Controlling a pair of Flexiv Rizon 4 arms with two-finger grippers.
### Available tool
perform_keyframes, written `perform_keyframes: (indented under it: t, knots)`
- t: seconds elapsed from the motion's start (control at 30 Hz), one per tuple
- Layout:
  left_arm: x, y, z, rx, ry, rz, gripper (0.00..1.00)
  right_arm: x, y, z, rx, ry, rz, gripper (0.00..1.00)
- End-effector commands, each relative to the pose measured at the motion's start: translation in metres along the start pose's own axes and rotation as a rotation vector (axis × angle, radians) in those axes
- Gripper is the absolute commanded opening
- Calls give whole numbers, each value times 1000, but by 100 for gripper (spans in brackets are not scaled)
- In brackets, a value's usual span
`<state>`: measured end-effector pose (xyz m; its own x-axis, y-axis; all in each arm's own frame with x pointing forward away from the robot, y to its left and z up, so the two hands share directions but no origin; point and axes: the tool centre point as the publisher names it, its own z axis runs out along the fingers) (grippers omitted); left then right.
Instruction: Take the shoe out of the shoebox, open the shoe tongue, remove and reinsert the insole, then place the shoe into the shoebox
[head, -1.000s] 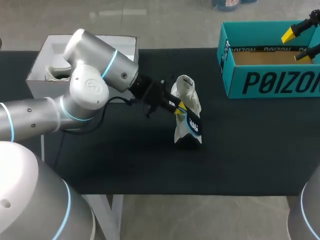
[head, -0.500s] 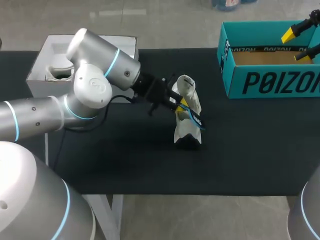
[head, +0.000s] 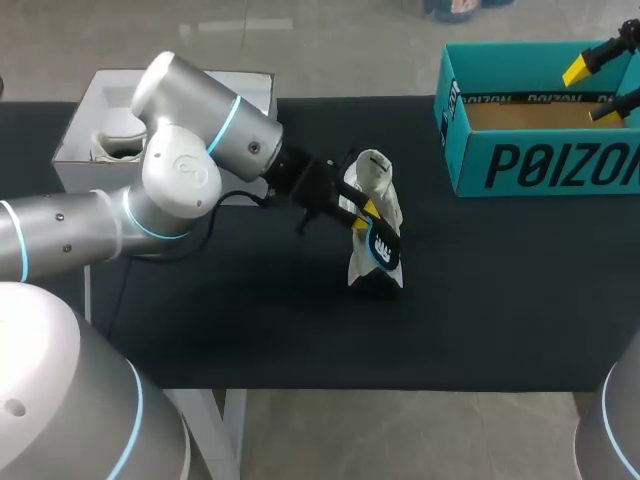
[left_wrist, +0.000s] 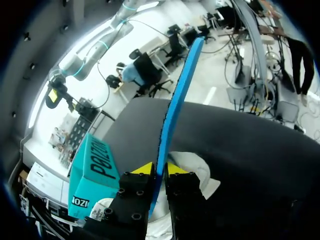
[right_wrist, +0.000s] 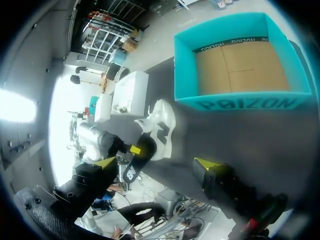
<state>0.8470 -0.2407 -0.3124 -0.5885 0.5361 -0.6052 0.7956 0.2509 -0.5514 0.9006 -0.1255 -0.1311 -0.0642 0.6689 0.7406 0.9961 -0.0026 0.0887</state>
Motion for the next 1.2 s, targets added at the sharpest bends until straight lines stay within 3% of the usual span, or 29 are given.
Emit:
perform_keyframes:
  t: [0.03, 0.73, 0.93, 0.97, 1.03, 1.07, 1.13, 1.2]
  knots:
    - [1, 3, 3, -9, 9, -3, 0, 0, 0, 0, 1, -3, 1, 100]
    - [-8, 56, 21, -102, 37, -89, 0, 0, 0, 0, 1, -3, 1, 100]
    - [-6, 54, 18, -114, 31, -92, 0, 0, 0, 0, 1, -3, 1, 100]
    - [-6, 51, 17, -113, 30, -92, 7, 0, 0, 0, 1, -3, 1, 100]
    - [-6, 42, 16, -108, 28, -84, 51, 0, 0, 0, 1, -3, 1, 100]
    - [-6, 38, 15, -101, 28, -80, 61, 0, 0, 0, 1, -3, 1, 100]
    - [-6, 29, 13, -86, 26, -75, 73, 0, 0, 0, 1, -3, 1, 100]
    - [-5, 22, 13, -74, 30, -67, 66, 0, 0, 0, 1, -3, 1, 100]
